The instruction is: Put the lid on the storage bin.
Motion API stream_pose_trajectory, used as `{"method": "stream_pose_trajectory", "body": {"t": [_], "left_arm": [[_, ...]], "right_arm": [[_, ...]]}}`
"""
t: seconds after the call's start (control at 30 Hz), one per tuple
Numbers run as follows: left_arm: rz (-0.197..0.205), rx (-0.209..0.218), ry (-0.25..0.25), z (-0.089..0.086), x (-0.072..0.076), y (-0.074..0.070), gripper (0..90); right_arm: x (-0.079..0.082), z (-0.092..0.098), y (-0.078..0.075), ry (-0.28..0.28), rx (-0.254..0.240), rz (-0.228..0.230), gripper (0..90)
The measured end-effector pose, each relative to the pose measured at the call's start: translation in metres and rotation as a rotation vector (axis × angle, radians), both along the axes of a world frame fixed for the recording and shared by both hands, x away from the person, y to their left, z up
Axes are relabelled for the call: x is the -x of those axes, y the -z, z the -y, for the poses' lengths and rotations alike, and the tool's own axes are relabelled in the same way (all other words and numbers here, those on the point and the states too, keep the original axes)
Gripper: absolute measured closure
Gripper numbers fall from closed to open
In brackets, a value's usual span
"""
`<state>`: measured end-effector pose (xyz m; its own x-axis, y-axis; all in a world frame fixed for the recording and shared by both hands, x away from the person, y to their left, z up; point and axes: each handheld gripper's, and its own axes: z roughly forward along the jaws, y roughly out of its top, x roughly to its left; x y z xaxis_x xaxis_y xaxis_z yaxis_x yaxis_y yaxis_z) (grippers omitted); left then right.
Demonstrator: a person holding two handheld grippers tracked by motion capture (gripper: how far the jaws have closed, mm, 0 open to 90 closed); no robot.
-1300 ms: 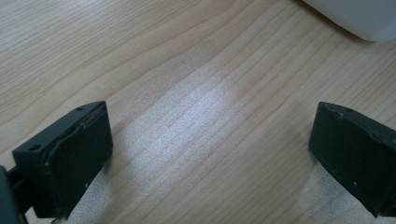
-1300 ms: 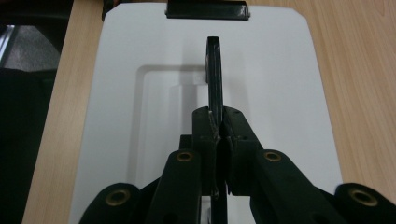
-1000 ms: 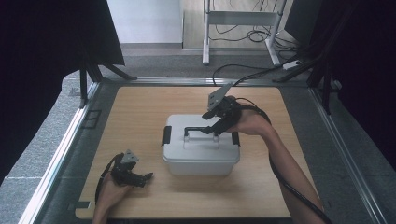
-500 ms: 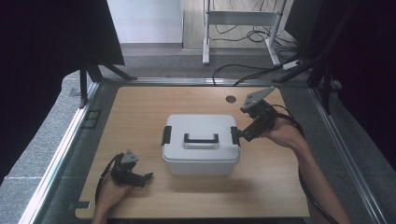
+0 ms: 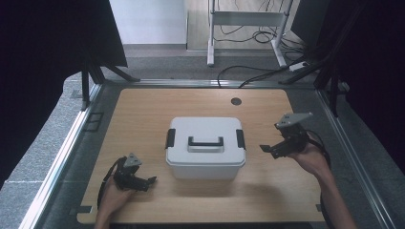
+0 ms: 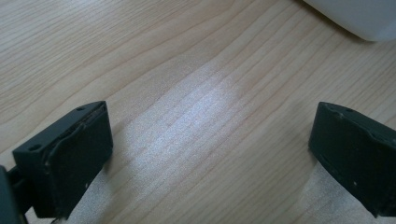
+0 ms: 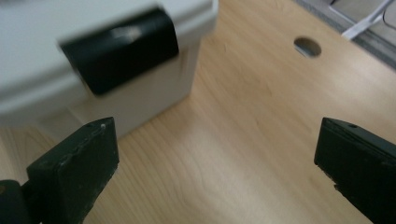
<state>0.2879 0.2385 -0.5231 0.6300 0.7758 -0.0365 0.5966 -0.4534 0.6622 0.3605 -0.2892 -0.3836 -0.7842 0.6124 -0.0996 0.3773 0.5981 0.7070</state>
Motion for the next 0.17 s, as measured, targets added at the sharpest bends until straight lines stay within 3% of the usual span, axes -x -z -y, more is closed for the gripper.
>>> {"method": "stream_pose_trajectory", "body": {"t": [0.17], "left_arm": [[0.002,-0.002,0.002,0.0,0.0,0.0,0.0]], "right_arm": [[0.007,0.016,0.026,0.029,-0.008,-0.04,0.0]]}}
